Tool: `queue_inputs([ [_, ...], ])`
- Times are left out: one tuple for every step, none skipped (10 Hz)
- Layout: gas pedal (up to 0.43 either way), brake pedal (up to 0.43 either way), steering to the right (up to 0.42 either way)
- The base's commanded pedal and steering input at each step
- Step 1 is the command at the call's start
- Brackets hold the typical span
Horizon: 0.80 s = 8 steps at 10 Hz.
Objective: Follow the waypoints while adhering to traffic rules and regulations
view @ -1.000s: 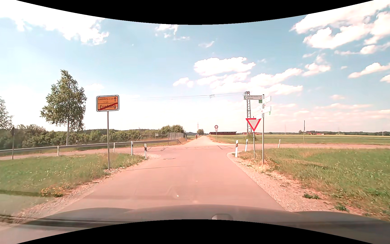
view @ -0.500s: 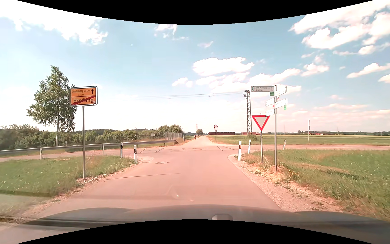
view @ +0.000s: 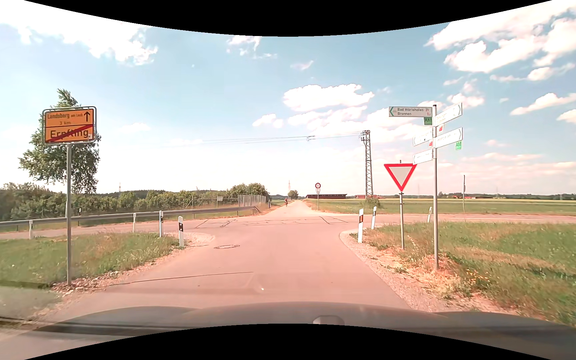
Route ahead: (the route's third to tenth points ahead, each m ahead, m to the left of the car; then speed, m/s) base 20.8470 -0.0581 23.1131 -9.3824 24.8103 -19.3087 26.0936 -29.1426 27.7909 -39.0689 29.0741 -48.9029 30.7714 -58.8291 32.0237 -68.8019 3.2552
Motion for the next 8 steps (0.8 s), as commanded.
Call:
queue_inputs([
  [0.079,0.000,0.012],
  [0.130,0.000,0.011],
  [0.177,0.000,0.009],
  [0.197,0.000,0.004],
  [0.209,0.000,-0.004],
  [0.209,0.000,-0.008],
  [0.209,0.000,-0.008],
  [0.209,0.000,-0.008],
])
